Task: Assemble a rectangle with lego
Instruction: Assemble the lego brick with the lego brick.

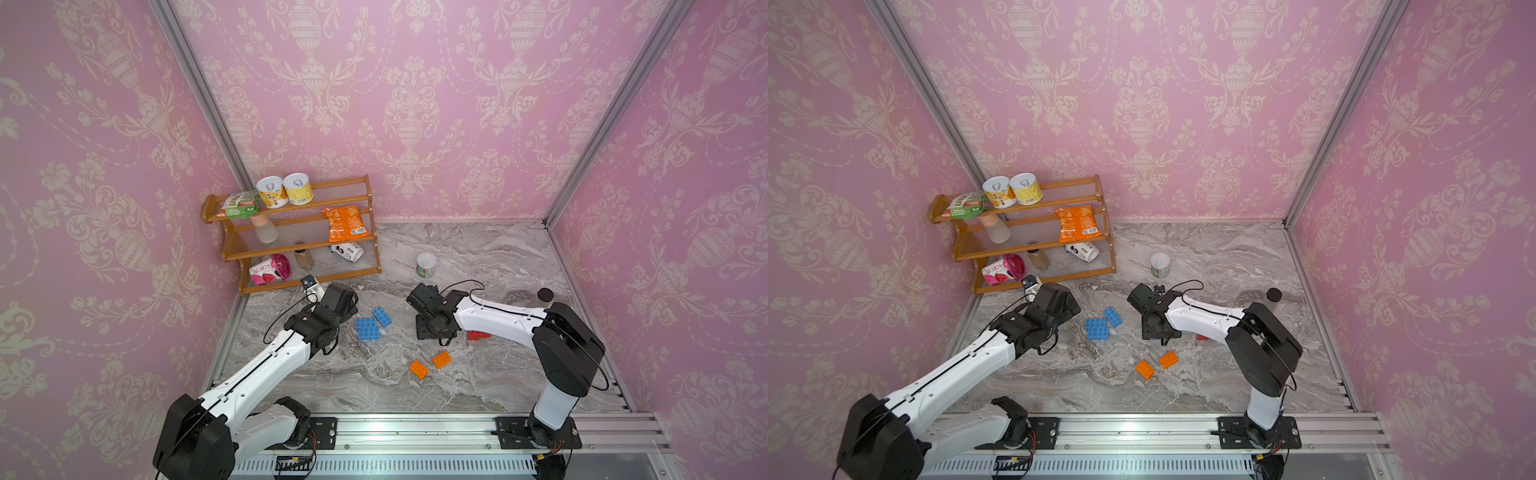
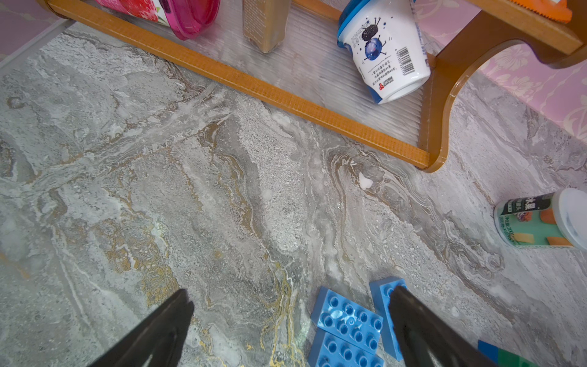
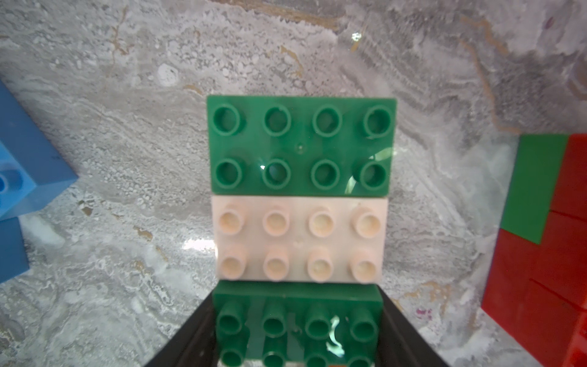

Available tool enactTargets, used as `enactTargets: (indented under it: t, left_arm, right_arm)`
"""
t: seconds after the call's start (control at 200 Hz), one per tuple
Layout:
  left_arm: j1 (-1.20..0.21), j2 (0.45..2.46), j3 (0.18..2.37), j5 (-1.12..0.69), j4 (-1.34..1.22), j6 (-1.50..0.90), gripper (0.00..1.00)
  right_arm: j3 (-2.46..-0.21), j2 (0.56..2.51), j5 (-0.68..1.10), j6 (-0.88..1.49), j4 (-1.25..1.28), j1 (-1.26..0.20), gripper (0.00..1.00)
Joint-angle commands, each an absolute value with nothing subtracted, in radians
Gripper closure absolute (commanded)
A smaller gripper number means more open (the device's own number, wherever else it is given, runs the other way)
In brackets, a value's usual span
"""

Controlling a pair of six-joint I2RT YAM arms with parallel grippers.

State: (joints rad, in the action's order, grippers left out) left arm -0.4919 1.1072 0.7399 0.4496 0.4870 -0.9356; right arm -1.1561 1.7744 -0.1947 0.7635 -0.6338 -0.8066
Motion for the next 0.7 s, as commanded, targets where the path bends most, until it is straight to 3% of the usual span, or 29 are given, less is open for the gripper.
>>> enactTargets:
  t: [0.0, 0.38, 0.695]
  left_arm:
    - [-0.483, 1.105, 0.753, 0.447, 0.505, -0.916, 0.01]
    - [-0.483, 1.082, 0.747, 0.457, 0.516, -0.917, 0.01]
    - [-0.483, 1.063, 0.739, 0.463, 0.522, -0.922, 0.01]
  right_arm:
    - [-1.167, 1.812, -0.200, 0.764, -0.674, -0.798, 0.53]
    - [-1.145, 1.863, -0.194, 0.775, -0.729, -0.794, 0.58]
    - [-1.105, 1.911, -0.126, 0.771, -0.721, -0.794, 0.72]
